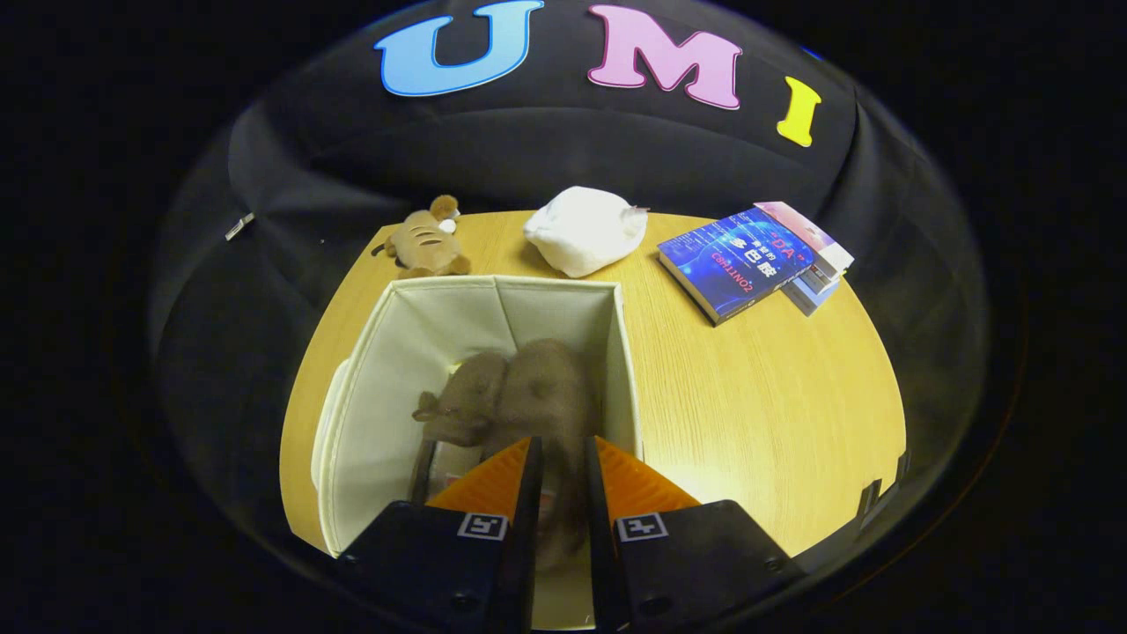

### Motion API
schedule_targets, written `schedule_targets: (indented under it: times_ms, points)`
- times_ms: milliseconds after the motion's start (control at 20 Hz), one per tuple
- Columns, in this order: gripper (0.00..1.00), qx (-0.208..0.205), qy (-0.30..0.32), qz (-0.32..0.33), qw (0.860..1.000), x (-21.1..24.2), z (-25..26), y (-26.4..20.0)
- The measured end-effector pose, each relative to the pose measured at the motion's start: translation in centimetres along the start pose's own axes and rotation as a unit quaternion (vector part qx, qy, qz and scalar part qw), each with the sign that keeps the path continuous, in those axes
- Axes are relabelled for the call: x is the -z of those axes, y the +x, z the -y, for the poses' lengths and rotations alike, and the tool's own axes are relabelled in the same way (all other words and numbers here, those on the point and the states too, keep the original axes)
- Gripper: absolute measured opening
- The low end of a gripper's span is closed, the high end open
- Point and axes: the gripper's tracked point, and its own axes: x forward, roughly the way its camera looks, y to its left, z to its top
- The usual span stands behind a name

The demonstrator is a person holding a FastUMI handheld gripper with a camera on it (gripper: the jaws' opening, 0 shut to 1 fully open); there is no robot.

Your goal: Open the storage box then place both shoes into the box .Put the left shoe in first, then the right shoe, with the right side of both shoes facing outward in a uniform manner.

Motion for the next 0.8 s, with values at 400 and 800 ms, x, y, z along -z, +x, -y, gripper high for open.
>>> schedule_targets:
  times_ms: [400,800]
  points:
    - [0.96,-0.032,-0.053,0.015,0.998,0.3,-2.4,-0.9]
    - [0.99,-0.038,-0.054,0.049,0.997,-1.2,-1.2,-2.4]
